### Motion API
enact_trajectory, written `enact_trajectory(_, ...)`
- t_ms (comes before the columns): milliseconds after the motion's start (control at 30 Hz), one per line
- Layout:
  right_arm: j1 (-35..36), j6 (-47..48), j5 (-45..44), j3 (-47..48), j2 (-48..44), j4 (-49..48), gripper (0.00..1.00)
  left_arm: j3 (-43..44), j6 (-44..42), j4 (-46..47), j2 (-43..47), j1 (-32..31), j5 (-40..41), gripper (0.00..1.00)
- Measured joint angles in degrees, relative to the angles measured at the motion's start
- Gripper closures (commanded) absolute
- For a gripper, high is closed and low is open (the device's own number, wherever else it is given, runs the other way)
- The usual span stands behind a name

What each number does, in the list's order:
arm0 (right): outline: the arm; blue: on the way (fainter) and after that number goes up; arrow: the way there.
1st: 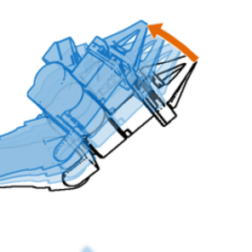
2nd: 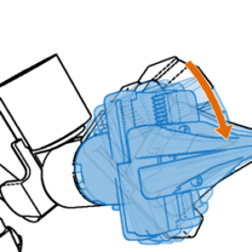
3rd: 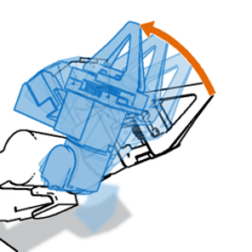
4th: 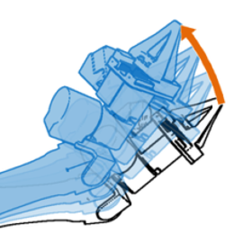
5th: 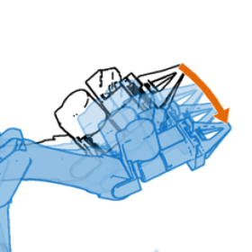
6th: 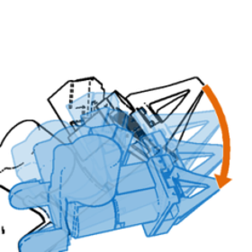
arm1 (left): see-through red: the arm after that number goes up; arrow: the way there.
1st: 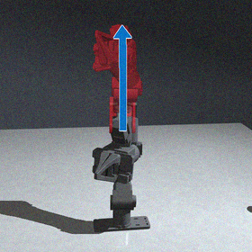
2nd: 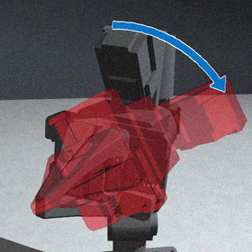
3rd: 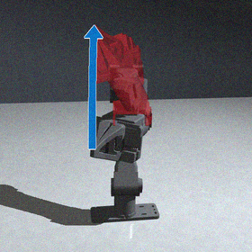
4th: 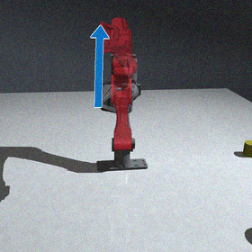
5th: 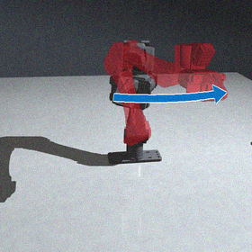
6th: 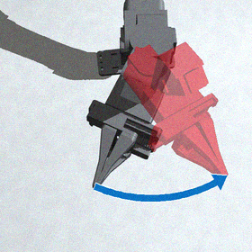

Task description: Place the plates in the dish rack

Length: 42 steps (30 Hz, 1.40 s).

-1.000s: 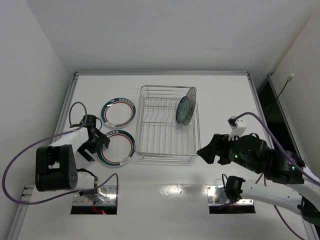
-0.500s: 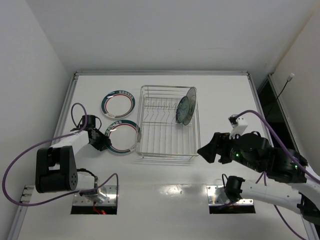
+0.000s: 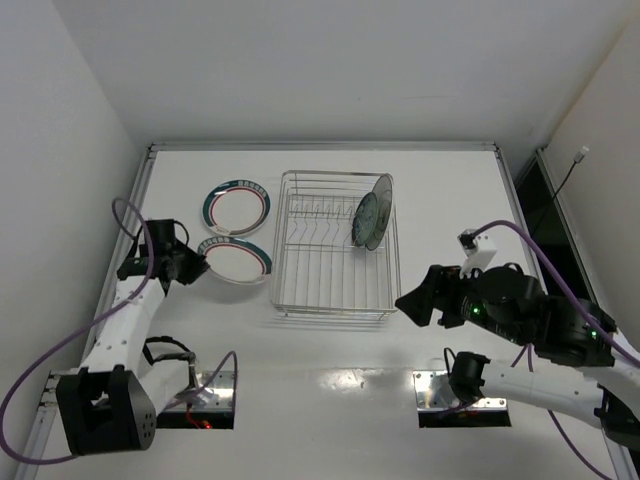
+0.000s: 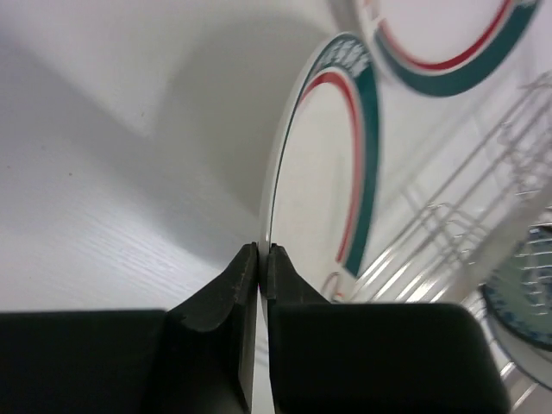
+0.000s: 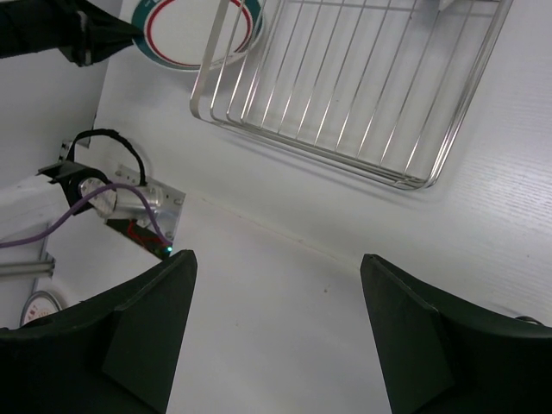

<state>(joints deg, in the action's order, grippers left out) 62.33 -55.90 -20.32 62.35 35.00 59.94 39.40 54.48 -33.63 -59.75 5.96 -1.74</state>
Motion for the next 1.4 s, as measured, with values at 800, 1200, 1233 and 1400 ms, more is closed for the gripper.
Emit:
enact_trajectory(800,-0.3,0.5,5.5,-3.6,13.2,-27.6,0.14,9.1,0.6,6.1,6.7,-0.8,-9.9,1.0)
enact_trajectory(1200,-13.2,-5.2,14.8,-7.5,26.6,-47.7,0.13,17.7,-1.4,6.7,7.5,-4.5,-11.7,1.0)
enact_trajectory(1233,-15.1,-6.3,16.7,-8.9,27.6,-50.8,0.13,17.5,-1.1,7.1,7.5,-5.0,-12.5,1.0)
enact_trajectory(1400,-22.5,-12.0,26.8,-14.5,35.8,-64.7,0.13,12.5,1.5,11.4,7.6,-6.6,-17.9,1.0)
